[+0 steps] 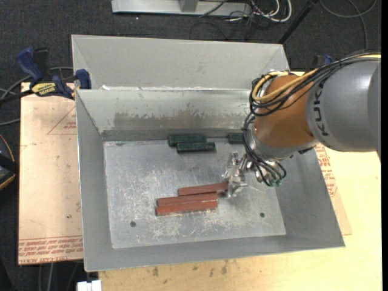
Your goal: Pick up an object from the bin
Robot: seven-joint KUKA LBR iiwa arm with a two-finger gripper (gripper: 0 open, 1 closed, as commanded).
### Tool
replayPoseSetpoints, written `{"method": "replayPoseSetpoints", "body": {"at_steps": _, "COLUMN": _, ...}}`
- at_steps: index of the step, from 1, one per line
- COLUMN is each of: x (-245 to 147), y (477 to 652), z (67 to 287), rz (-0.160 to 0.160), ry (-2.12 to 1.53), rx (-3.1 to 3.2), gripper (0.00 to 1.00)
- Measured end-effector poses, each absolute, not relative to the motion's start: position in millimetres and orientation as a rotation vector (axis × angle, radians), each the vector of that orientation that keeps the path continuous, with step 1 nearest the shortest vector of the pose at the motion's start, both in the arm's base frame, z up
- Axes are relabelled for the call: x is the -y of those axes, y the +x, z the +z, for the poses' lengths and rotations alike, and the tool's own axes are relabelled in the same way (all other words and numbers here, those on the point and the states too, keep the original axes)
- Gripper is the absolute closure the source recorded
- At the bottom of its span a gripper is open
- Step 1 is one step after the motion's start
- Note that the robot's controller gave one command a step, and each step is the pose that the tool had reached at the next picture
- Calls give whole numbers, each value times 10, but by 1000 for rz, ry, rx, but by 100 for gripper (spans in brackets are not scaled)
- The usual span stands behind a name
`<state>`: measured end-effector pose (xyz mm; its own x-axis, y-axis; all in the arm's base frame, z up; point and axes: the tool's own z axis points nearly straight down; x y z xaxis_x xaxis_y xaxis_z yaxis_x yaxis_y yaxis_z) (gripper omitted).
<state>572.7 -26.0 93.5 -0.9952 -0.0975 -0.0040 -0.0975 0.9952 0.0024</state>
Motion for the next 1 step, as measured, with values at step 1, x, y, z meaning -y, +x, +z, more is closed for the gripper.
{"method": "replayPoseSetpoints", "body": {"at_steps": 1, "x": -118, "y": 6402, "z": 3048, "rz": 0, "ry": -434, "rx": -3104, "gripper": 100}}
